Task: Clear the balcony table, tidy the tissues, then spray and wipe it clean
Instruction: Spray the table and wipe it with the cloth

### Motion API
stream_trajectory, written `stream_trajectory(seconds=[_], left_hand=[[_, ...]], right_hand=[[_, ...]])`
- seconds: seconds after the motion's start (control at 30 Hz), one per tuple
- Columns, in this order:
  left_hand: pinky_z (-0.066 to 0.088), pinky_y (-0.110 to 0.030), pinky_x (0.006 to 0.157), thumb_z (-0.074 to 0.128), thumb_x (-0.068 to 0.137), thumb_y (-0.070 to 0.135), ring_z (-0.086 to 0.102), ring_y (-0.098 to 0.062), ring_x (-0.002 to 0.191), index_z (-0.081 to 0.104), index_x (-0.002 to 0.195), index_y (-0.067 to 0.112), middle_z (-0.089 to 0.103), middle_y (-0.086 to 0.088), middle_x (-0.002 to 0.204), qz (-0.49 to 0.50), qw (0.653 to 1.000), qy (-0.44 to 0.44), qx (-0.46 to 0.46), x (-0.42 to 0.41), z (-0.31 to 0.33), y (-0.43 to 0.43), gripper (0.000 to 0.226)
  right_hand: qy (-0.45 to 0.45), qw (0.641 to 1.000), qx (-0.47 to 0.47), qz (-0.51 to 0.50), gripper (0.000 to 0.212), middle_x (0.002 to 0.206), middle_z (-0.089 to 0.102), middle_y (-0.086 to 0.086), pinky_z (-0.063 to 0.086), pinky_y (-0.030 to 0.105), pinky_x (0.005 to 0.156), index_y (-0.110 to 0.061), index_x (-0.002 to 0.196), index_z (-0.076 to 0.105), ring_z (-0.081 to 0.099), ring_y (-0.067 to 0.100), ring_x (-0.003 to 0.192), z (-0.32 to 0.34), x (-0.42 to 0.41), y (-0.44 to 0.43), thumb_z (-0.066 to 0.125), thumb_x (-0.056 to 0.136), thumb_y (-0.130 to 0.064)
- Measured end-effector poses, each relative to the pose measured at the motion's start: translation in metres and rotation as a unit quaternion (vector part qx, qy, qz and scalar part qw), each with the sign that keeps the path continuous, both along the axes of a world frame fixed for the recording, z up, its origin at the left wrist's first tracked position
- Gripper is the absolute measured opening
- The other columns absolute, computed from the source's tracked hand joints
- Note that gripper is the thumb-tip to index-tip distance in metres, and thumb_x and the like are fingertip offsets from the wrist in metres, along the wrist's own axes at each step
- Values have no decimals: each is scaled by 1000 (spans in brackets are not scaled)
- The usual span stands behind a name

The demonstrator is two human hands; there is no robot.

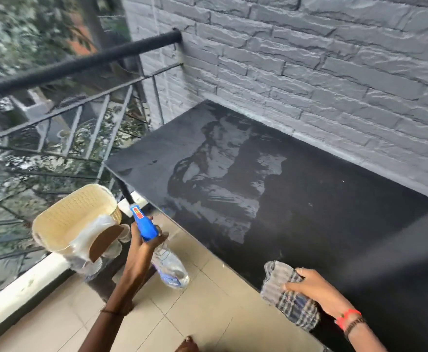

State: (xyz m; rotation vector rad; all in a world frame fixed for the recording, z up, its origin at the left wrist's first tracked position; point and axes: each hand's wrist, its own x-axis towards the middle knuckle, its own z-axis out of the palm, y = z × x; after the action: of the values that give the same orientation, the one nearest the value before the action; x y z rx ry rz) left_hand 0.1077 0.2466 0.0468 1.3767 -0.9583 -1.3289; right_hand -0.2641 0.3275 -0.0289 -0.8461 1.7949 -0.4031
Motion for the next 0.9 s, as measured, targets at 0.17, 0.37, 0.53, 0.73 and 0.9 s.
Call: stream_trajectory(seconds=[0.17, 0.37, 0.53, 0.73, 0.9], left_hand=[[45, -33, 74, 68, 74, 2, 57, -21, 82, 52, 103, 29, 58, -4, 89, 82, 996, 16, -34, 48, 0, -2, 42], [44, -28, 68, 58, 57, 8, 57, -13, 69, 49, 117, 13, 55, 0, 79, 180, 981, 13, -67, 106, 13, -20, 61], [42, -27, 67, 58, 59, 8, 51, -16, 72, 52, 113, 17, 53, -2, 79, 208, 973, -40, -95, 175, 19, -46, 55], [44, -23, 65, 62, 52, 34, 51, -9, 65, 58, 85, 24, 57, 7, 74, 238, 960, -80, -124, 264, 20, -91, 34], [46, -13, 58, 62, 56, 25, 51, -13, 64, 56, 98, 17, 53, -5, 76, 252, 953, -95, -135, 313, 12, -129, 43]], right_hand=[[-173, 985, -18, -13, 23, 96, 72, 19, 55, 31, 76, 7, 103, 66, 69, 28, 89, 23, 62, -57, 68, 80, 4], [-310, 951, 3, -23, 25, 100, 68, 25, 52, 43, 88, 4, 100, 67, 67, 33, 89, 43, 173, -137, 70, 75, 2], [-358, 934, 20, -9, 30, 113, 63, 24, 42, 51, 102, 1, 100, 69, 62, 35, 105, 49, 287, -211, 74, 70, -5], [-396, 917, 48, -5, 11, 90, 70, 19, 54, 43, 81, 0, 92, 69, 69, 28, 78, 45, 412, -287, 67, 81, -1], [-381, 923, 59, 13, 3, 83, 71, 17, 56, 42, 75, -4, 85, 69, 69, 28, 73, 28, 479, -335, 67, 83, -4]])
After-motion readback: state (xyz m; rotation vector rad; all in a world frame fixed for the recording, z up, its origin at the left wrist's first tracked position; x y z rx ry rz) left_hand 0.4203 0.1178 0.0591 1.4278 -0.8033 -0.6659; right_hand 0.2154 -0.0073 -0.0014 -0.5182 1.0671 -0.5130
